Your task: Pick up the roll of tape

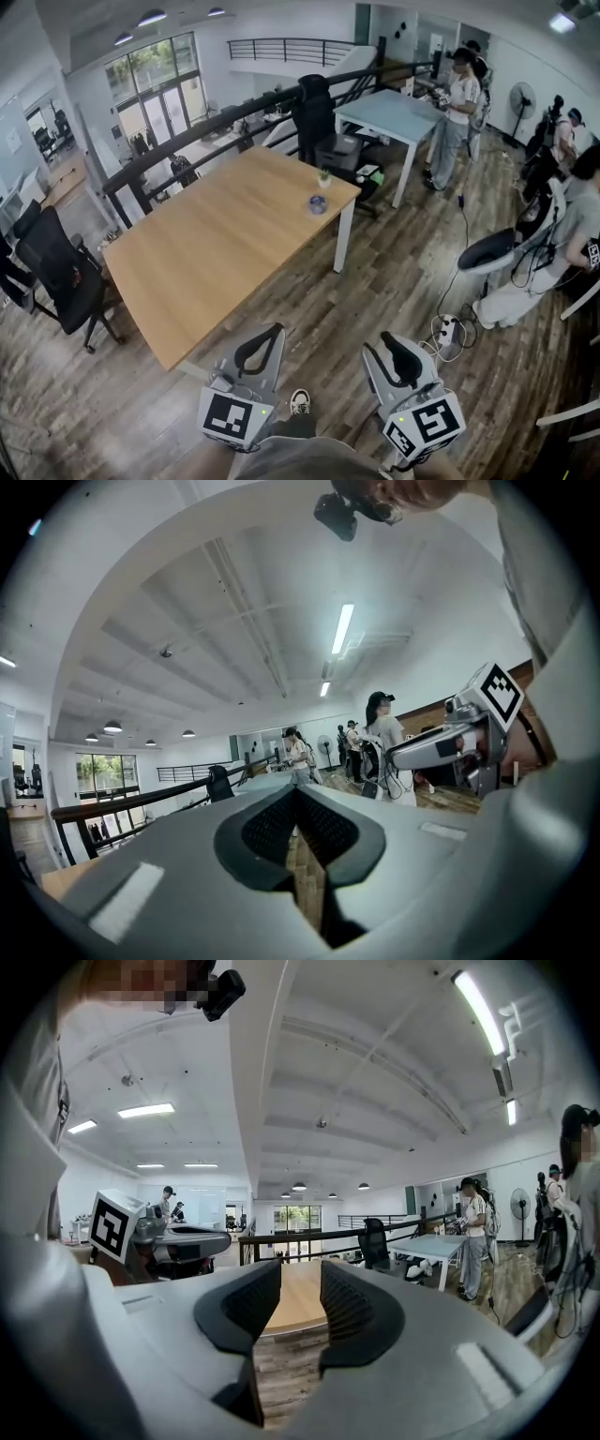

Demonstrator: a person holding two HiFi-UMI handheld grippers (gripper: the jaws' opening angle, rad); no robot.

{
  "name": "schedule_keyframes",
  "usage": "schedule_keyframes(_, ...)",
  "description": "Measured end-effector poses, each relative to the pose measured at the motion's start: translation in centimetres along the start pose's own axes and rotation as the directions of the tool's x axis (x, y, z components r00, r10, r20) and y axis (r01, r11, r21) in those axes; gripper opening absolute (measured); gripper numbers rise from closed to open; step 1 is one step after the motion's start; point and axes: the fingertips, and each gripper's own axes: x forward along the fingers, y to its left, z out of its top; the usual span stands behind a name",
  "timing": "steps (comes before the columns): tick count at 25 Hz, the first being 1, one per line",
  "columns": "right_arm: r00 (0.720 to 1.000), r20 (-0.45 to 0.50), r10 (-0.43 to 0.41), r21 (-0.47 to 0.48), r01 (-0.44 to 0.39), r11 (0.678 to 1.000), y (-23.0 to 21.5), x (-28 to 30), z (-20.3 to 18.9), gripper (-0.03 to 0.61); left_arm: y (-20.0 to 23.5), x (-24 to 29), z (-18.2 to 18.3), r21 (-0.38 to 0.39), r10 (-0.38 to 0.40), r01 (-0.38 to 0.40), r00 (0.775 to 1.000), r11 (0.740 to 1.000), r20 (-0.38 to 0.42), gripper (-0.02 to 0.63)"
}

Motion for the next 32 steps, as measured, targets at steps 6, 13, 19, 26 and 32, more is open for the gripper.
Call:
schedule_keyframes(6,0.999,-0.031,-0.008,-0.011,0.008,1.000,-1.8,6.8,1.3,0.114,5.6,5.1,-0.1,-0.021,-0.018,0.019,1.000,1.000,0.005,0.002)
schedule_keyframes(13,0.999,-0.040,-0.012,-0.015,0.012,1.000,-3.9,14.7,2.3,0.114,11.8,10.1,-0.7,-0.032,-0.005,0.005,1.000,0.999,0.006,0.002)
schedule_keyframes(19,0.999,-0.026,-0.025,-0.010,0.025,1.000,-5.3,18.5,3.0,0.114,14.5,12.5,-1.0,-0.027,-0.003,0.003,1.000,1.000,0.010,0.002)
schedule_keyframes(26,0.999,-0.018,-0.033,-0.020,0.032,0.999,-9.1,22.5,2.8,0.114,16.2,16.7,-1.2,-0.006,-0.012,0.012,1.000,1.000,0.017,0.001)
schedule_keyframes(32,0.999,0.024,-0.029,0.006,0.029,1.000,-14.0,26.6,2.7,0.114,17.1,22.0,-1.6,0.058,-0.005,0.004,1.000,0.998,0.027,0.002)
